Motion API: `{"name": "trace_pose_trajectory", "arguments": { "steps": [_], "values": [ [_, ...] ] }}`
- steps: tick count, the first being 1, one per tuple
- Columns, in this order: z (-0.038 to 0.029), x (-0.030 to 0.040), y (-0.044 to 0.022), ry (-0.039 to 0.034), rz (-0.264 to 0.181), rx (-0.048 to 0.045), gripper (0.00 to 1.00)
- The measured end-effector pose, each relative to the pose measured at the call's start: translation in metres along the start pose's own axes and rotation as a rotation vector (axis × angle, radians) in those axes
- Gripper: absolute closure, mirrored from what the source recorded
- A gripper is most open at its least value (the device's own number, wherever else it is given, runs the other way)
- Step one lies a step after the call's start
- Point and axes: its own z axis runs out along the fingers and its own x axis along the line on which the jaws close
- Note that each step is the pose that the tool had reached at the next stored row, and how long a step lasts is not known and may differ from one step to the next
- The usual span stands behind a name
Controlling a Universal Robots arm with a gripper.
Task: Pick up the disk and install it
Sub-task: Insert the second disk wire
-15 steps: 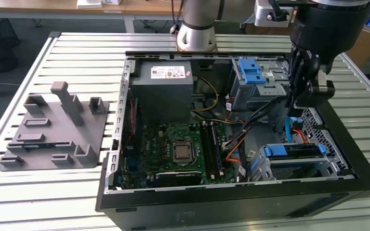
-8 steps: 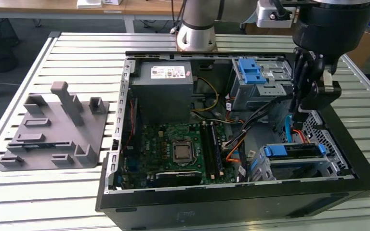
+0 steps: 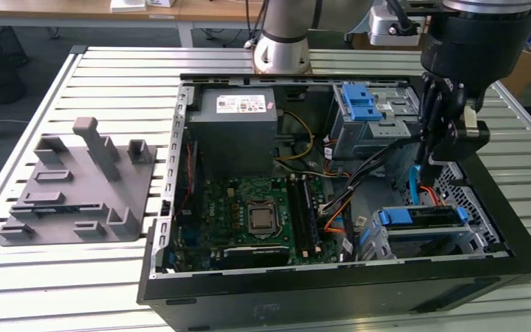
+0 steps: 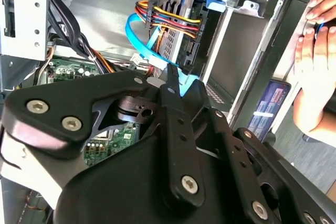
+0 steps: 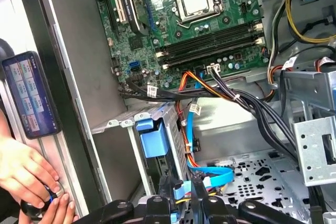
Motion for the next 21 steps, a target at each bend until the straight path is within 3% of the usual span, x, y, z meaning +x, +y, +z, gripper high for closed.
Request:
{"name": "trace_pose_trajectory", "arguments": {
  "steps": [3,4,6,9,12,17,19,21],
  "values": [
    [0.0031,0.0004,0.0002,-0.0015,-0.015,0.003,0.7],
    [0.0075,0.0016,0.0005,0.0001,-0.021,0.0047,0.7],
    [0.0092,0.0021,0.0005,0.0021,-0.022,0.0052,0.7],
    [0.0101,0.0024,0.0005,0.0049,-0.022,0.0059,0.72],
    [0.0102,0.0024,0.0005,0.0047,-0.022,0.0059,0.84],
    [0.0113,0.0034,0.0003,0.0035,-0.024,0.0061,0.84],
    [0.0131,0.0043,0.0002,-0.0094,-0.024,0.0032,0.84],
    [0.0145,0.0061,-0.0001,-0.0305,-0.022,-0.0023,0.84]
  ]
}}
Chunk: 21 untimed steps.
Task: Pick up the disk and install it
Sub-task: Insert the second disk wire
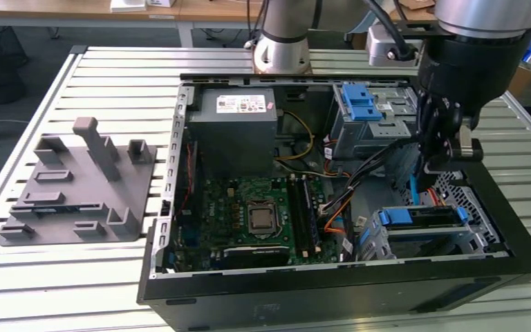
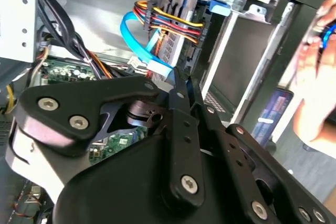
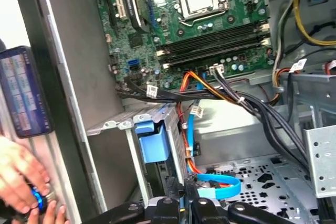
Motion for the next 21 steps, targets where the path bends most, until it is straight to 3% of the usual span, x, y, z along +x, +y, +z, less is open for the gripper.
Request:
{"name": "trace_pose_trajectory", "arguments": {
  "steps": [5,6,8,13,15,16,19,21],
  "values": [
    [0.0039,0.0081,-0.0015,-0.0566,0.006,-0.0139,0.84],
    [0.0053,0.0097,-0.0017,-0.0615,0.007,-0.015,0.84],
    [0.0081,0.0107,-0.0016,-0.0647,0.004,-0.0152,0.84],
    [0.0117,0.0102,-0.0012,-0.0749,-0.076,-0.0056,0.84],
    [0.0127,0.0106,-0.0011,-0.0771,-0.079,-0.0054,0.84],
    [0.0131,0.0113,-0.0012,-0.083,-0.079,-0.0066,0.84],
    [0.0144,0.015,-0.002,-0.1223,-0.074,-0.0145,0.84],
    [0.0153,0.0177,-0.0026,-0.1563,-0.07,-0.0212,0.84]
  ]
}}
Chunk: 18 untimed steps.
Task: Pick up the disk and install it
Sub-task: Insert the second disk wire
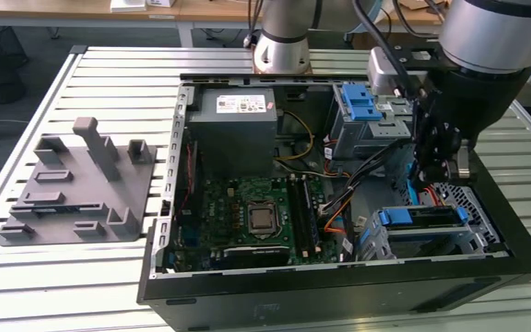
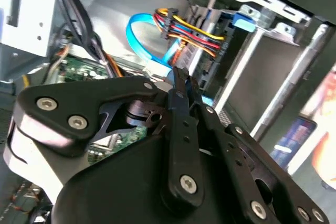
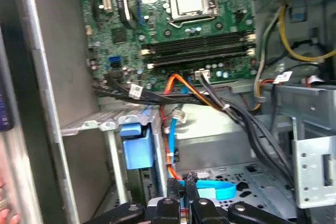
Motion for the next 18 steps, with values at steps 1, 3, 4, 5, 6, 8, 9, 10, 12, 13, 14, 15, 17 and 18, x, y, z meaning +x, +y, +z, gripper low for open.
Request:
{"name": "trace_pose_trajectory", "arguments": {
  "steps": [1,3,4,5,6,8,9,10,12,13,14,15,17,18],
  "values": [
    [0.0,0.0013,-0.0002,-0.015,0.002,-0.0023,0.84],
    [0.0003,0.0036,-0.0005,-0.0393,0.005,-0.006,0.84],
    [0.0003,0.004,-0.0005,-0.0424,0.005,-0.0064,0.84],
    [0.0003,0.004,-0.0005,-0.0424,0.005,-0.0065,0.84],
    [0.0003,0.004,-0.0005,-0.0424,0.005,-0.0065,0.84],
    [0.0002,0.0042,-0.0006,-0.0422,0.005,-0.0065,0.84],
    [0.0003,0.005,-0.0007,-0.0423,0.004,-0.0065,0.84],
    [0.0004,0.006,-0.0009,-0.0425,0.003,-0.0065,0.84],
    [0.0007,0.0084,-0.0012,-0.0429,-0.001,-0.0066,0.84],
    [0.0009,0.0096,-0.0014,-0.0433,-0.002,-0.0067,0.84],
    [0.0011,0.0108,-0.0015,-0.0434,-0.004,-0.0066,0.84],
    [0.0012,0.012,-0.0017,-0.0435,-0.006,-0.0067,0.84],
    [0.0016,0.0144,-0.002,-0.044,-0.009,-0.0067,0.84],
    [0.0017,0.0156,-0.0022,-0.0443,-0.011,-0.0068,0.84]
  ]
}}
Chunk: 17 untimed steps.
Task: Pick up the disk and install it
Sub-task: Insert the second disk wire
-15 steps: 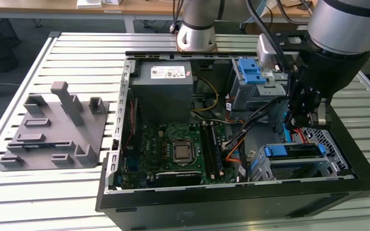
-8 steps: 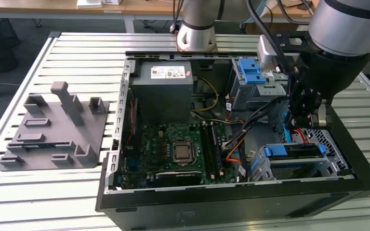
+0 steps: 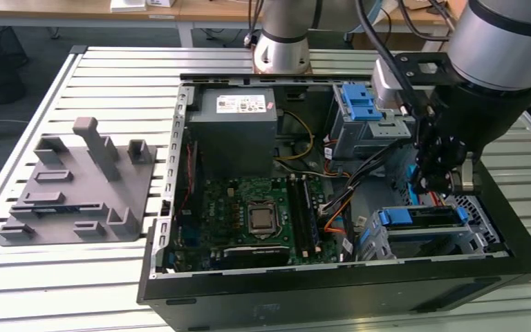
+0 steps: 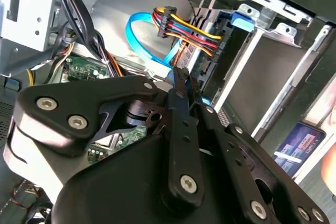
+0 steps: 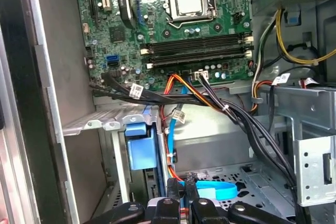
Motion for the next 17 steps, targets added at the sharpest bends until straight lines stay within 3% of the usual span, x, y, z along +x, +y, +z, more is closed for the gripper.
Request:
{"name": "trace_pose_trajectory", "arguments": {
  "steps": [8,17],
  "values": [
    [0.0018,0.0124,-0.0015,-0.0008,-0.007,-0.0003,0.84],
    [0.0063,0.0155,-0.0063,-0.0009,-0.007,-0.0004,0.84]
  ]
}}
